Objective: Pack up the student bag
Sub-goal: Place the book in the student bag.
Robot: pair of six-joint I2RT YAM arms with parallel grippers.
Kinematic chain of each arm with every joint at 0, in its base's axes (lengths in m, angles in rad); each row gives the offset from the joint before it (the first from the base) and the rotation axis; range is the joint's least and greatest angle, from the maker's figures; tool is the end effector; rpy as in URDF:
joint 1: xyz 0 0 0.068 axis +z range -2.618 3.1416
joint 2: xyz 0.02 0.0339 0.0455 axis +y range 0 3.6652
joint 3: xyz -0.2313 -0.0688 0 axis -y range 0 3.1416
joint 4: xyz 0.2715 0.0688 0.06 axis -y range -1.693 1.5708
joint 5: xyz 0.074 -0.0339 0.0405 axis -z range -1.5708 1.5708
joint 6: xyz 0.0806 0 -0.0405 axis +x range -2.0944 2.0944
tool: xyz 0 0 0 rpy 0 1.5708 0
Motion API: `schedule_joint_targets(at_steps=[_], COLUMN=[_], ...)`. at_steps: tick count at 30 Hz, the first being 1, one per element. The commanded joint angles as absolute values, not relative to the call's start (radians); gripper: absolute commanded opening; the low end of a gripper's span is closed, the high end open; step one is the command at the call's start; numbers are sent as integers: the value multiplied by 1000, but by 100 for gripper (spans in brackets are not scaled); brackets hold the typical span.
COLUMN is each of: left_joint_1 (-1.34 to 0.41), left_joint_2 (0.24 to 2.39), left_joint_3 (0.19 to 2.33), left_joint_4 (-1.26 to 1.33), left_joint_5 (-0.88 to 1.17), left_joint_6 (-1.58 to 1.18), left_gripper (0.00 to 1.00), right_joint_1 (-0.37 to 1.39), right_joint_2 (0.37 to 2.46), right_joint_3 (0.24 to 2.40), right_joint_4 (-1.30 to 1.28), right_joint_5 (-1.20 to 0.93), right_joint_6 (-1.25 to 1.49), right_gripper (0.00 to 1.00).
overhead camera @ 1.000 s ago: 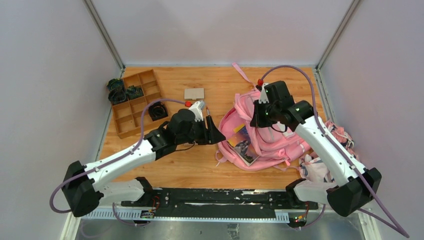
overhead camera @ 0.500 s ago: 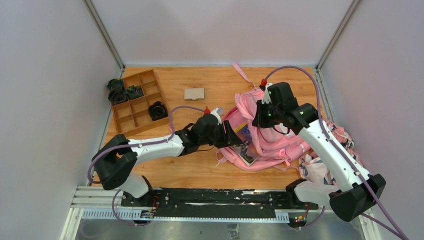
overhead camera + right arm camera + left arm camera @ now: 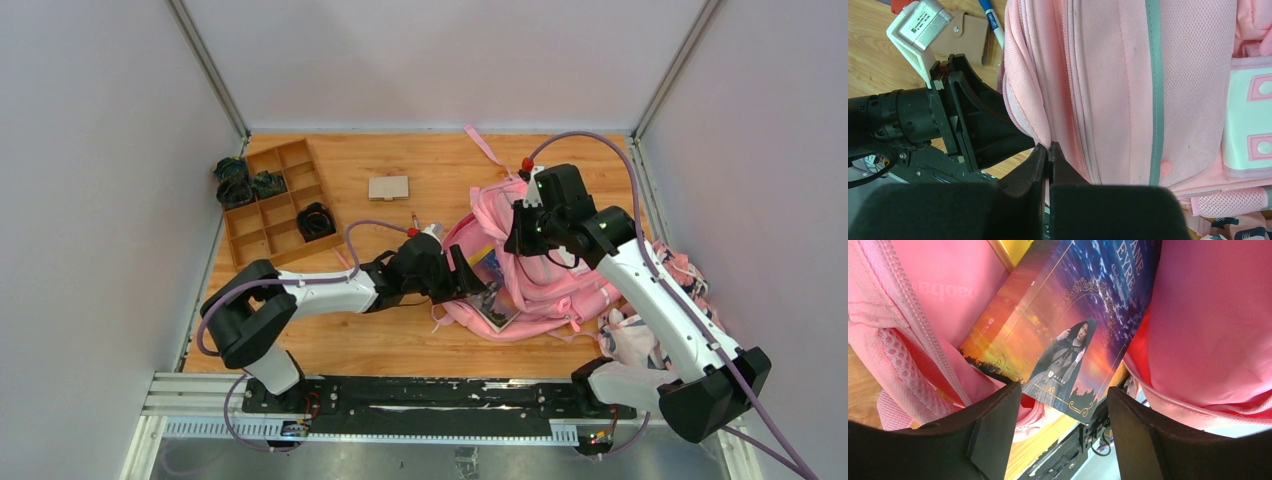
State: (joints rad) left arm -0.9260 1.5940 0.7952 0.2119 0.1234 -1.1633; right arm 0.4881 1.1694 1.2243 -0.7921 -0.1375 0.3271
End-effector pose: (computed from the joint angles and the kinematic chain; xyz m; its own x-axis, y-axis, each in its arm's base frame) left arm 0.2241 -0.3144 0.1068 -0.9167 -0.2970 -0.2674 0.0332 0.6103 -0.7915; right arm 0.2698 0.1558 0.2978 -0.7403 -0.0327 -0.6715 -0.3340 0.8847 0.3251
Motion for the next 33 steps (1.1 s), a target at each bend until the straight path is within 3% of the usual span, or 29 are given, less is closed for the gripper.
schedule_joint_targets(at_steps=[1,11,18,33], left_joint_1=[-924,-949,-950,-879], left_joint_2=[1620,1517,1542,1825], left_joint_3=[791,842,828,1166], left_joint_4=[186,-106,27,137], left_joint_5=[112,33,30,100], left_joint_6=[-1174,-1125,-1143,-1098], left_gripper=[69,72,70,64], right_joint_1=[470,469,469,469], right_joint_2=[1155,1160,1166,1132], right_joint_3=[1236,1233,1239,1216], right_joint_4=[-804,-804,-804,-836], right_joint_5=[-95,-104,-118,-124], right_joint_6=[308,305,313,321], right_gripper=[0,0,0,0])
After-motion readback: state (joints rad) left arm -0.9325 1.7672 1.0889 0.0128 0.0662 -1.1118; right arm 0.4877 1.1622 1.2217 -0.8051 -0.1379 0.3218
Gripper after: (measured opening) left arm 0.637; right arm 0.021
